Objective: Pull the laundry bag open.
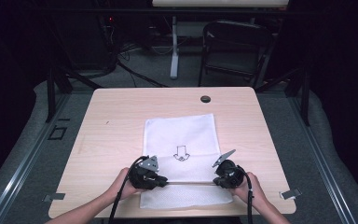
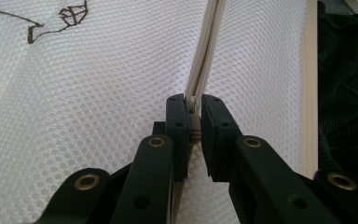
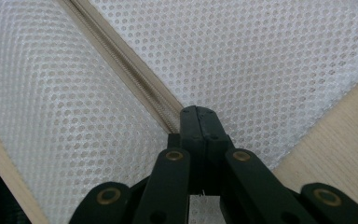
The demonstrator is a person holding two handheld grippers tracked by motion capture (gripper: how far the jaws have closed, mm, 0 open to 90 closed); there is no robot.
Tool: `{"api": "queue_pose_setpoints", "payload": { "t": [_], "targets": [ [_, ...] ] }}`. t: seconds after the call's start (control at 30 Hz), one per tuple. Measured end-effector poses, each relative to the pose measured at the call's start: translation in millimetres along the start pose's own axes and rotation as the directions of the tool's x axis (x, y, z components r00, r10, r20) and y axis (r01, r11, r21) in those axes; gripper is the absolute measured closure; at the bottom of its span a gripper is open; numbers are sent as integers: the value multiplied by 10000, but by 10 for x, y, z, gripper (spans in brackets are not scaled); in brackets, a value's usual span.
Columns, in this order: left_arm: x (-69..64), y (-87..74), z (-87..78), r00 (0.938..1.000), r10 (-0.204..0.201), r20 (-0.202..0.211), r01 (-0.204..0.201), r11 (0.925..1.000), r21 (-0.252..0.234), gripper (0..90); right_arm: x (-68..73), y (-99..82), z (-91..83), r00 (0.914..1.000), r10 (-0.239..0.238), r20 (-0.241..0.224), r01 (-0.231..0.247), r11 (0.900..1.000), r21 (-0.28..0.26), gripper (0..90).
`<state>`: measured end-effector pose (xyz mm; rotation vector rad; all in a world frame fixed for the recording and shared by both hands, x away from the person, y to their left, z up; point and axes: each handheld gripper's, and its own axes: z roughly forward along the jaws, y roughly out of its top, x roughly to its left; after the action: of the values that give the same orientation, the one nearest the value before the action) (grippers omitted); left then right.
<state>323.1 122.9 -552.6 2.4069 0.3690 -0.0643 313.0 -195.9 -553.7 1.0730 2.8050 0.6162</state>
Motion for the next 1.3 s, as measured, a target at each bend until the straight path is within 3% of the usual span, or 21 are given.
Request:
{"api": "queue_pose_setpoints", "payload": {
  "t": [0.4, 0.67, 0.8, 0.87, 0.93, 1.0, 1.3],
  "targets": [
    [16, -115, -114, 9994, -257, -223, 256, 9997, -37, 821, -19, -14, -10, 10000, 97, 11, -97, 9999, 35, 900],
    [32, -176, -188, 9994, -190, -280, 189, 9998, -57, 821, -27, -19, -14, 10000, 75, 49, -75, 10000, 53, 900],
    [74, -256, -248, 9980, -398, -483, 401, 9992, 38, 821, -17, -29, 1, 9996, 276, 32, -276, 9995, -171, 900],
    [107, -323, -297, 9966, -566, -596, 571, 9984, 58, 821, -30, -25, -14, 9999, 148, 23, -148, 9999, -4, 900],
    [131, -385, -345, 9955, -802, -504, 793, 9967, -180, 820, -33, -27, -17, 9999, 147, 73, -147, 9999, 21, 900],
    [105, -391, -353, 9963, -622, -597, 620, 9981, -52, 820, -33, -29, -14, 9998, 201, 7, -201, 9998, -34, 900],
    [84, -449, -376, 9959, -670, -615, 677, 9977, 95, 820, -31, -39, -13, 9998, 191, 60, -190, 9998, -114, 900]
  ]
}}
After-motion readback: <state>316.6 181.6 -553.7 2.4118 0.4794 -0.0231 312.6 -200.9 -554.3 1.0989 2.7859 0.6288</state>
